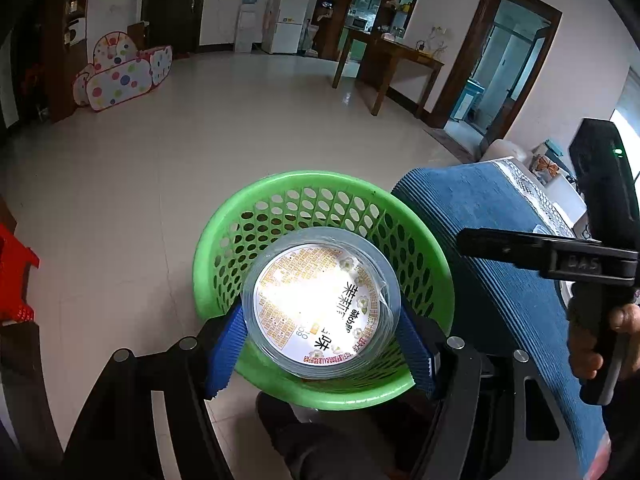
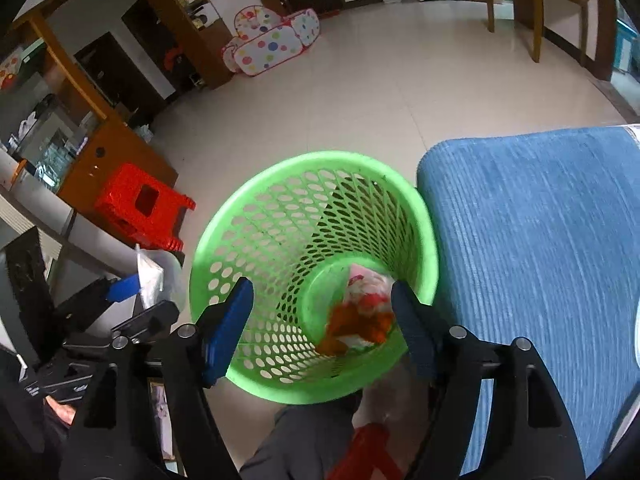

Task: Collect trash
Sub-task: 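Carry the tissue and labeled container to the wastebasket and open both tools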

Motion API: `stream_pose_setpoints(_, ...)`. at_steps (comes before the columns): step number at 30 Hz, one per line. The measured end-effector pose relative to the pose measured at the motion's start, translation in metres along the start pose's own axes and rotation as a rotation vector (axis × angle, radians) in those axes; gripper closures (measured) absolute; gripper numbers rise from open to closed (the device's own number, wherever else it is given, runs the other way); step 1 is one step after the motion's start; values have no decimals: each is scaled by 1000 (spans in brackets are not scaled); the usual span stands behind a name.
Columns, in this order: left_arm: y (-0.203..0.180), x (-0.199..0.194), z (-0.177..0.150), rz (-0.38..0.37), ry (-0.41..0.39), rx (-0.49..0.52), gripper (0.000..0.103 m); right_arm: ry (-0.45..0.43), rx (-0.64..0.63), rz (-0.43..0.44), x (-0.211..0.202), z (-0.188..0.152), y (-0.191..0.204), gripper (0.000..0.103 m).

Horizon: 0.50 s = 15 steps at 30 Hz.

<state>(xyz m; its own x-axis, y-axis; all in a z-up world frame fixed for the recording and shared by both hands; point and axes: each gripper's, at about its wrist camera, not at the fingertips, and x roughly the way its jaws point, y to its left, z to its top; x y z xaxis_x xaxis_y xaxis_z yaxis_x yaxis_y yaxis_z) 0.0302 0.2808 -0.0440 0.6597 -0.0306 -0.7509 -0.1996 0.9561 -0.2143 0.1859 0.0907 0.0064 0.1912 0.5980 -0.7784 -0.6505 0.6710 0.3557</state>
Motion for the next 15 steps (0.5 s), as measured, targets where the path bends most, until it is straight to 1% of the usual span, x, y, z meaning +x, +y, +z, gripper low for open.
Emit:
stream_pose_setpoints(4, -6, 8, 2, -8, 11, 9, 35, -27, 2, 0, -18, -4, -3, 31)
stream_pose_setpoints(15, -26, 44, 3, -18, 76, 19, 35, -86, 26, -15, -70, -36, -27, 28)
